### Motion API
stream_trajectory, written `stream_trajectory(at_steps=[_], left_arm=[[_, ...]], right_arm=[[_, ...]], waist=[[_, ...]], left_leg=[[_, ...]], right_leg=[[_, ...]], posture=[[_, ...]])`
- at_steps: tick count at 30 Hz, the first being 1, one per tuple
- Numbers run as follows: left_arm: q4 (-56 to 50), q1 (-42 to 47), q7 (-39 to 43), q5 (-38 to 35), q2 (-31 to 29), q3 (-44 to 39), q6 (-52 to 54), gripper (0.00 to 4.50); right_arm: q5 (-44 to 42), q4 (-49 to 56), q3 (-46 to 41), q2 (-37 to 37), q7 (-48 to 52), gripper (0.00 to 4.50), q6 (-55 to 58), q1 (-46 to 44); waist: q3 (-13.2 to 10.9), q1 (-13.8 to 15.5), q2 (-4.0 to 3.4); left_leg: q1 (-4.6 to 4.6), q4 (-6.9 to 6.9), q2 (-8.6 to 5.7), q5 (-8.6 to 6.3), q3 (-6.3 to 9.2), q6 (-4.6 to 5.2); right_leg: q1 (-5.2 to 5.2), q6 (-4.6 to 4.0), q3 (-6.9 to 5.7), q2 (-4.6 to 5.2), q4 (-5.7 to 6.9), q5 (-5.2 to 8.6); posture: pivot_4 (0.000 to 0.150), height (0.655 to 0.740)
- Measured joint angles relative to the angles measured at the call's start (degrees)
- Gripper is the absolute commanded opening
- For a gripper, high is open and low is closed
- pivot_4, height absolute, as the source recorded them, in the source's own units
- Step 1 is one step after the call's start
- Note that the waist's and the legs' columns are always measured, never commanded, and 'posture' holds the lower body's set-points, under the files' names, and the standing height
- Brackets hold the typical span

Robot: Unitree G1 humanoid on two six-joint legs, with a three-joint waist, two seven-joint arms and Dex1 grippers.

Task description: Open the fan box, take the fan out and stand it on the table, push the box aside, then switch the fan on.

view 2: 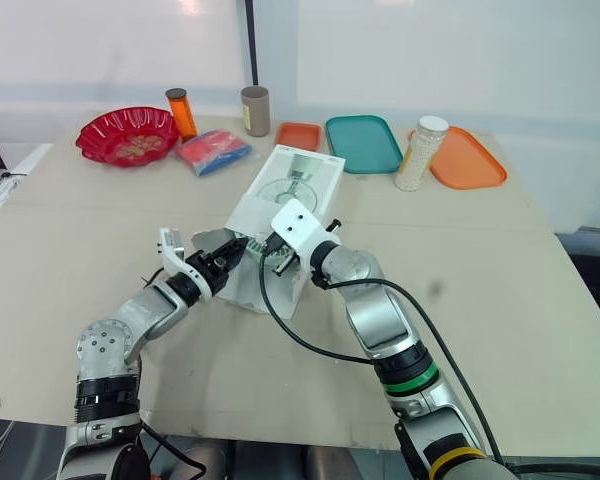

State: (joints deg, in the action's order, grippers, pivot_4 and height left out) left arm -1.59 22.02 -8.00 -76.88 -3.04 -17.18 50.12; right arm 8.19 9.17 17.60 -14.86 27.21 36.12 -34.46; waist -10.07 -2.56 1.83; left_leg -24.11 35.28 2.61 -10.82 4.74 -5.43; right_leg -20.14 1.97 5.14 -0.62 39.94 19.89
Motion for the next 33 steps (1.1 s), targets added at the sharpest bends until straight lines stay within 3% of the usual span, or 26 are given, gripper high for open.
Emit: stream_trajectory(at_steps=[11, 24, 33], left_arm=[[-3.49, -3.47, -0.98, -2.93, -0.98, -0.03, 1.61, 1.14], [-16.44, -16.24, -9.58, -18.25, -8.04, 1.49, 3.31, 1.14], [-18.76, -19.94, -10.62, -22.32, -11.83, 3.55, 0.34, 1.14]], right_arm=[[0.00, -0.12, 0.11, 0.51, 0.00, 0.00, 0.07, -0.09], [0.00, -0.38, 1.12, 0.77, -0.18, 0.00, 1.79, -1.36], [-0.03, -1.33, 0.94, 1.86, -1.10, 0.00, 4.57, -2.74]], waist=[[0.00, -0.12, 0.00], [0.00, -0.23, 0.00], [0.03, -0.21, 0.05]], left_leg=[[0.01, -0.03, 0.02, -0.01, -0.01, 0.01], [0.09, -0.11, 0.07, -0.01, -0.08, 0.01], [0.37, -0.33, 0.06, 0.01, -0.20, -0.02]], right_leg=[[-0.01, 0.01, 0.04, -0.01, -0.01, 0.00], [-0.04, 0.00, 0.17, -0.05, -0.01, 0.00], [0.04, 0.02, 0.30, -0.05, -0.03, 0.02]], posture=[[0.150, 0.7400], [0.150, 0.7400], [0.150, 0.7400]])
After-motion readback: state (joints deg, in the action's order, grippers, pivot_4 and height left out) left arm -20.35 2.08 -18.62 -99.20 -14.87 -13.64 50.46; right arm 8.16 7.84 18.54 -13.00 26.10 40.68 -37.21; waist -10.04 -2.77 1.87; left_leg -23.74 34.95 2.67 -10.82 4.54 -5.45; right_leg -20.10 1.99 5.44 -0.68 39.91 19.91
